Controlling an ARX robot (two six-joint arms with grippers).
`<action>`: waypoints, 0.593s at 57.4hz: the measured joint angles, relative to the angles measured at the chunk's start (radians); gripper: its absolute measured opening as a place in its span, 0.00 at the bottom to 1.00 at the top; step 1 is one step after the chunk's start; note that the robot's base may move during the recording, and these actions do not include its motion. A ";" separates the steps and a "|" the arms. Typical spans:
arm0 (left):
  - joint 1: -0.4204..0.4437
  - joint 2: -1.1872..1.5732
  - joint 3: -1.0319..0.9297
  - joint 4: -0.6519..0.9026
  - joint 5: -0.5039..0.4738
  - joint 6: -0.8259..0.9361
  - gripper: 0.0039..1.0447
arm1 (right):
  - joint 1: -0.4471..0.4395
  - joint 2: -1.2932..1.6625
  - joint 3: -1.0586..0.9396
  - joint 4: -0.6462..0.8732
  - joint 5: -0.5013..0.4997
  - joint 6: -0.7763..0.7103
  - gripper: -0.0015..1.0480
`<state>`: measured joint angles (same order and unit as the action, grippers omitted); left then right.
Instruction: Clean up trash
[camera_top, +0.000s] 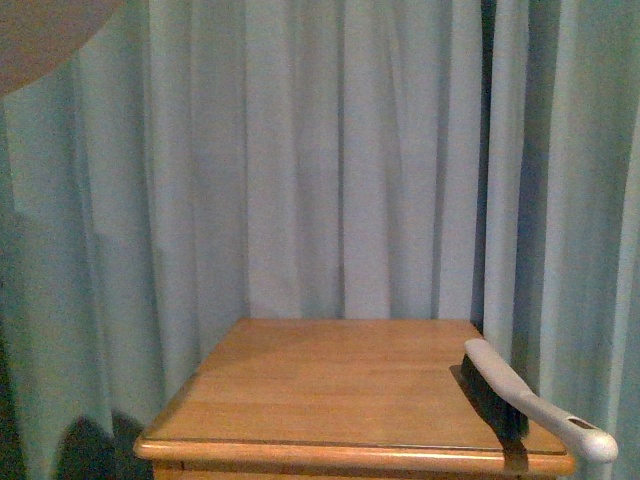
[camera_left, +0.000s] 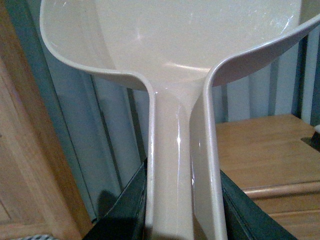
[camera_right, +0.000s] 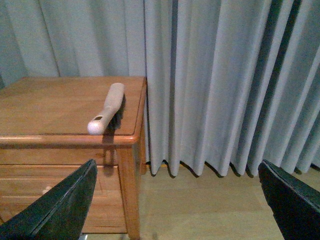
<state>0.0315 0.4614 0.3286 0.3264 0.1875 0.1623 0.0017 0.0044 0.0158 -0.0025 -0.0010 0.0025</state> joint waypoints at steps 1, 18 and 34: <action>0.006 -0.009 -0.004 -0.003 0.006 -0.003 0.26 | 0.000 0.000 0.000 0.000 0.000 0.000 0.93; 0.197 -0.147 -0.062 -0.058 0.153 -0.082 0.26 | 0.032 0.019 -0.003 0.046 0.117 -0.044 0.93; 0.199 -0.149 -0.067 -0.060 0.154 -0.086 0.26 | 0.147 0.432 0.089 0.178 0.517 -0.071 0.93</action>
<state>0.2306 0.3122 0.2619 0.2668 0.3416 0.0761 0.1490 0.4362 0.1051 0.1757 0.5163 -0.0689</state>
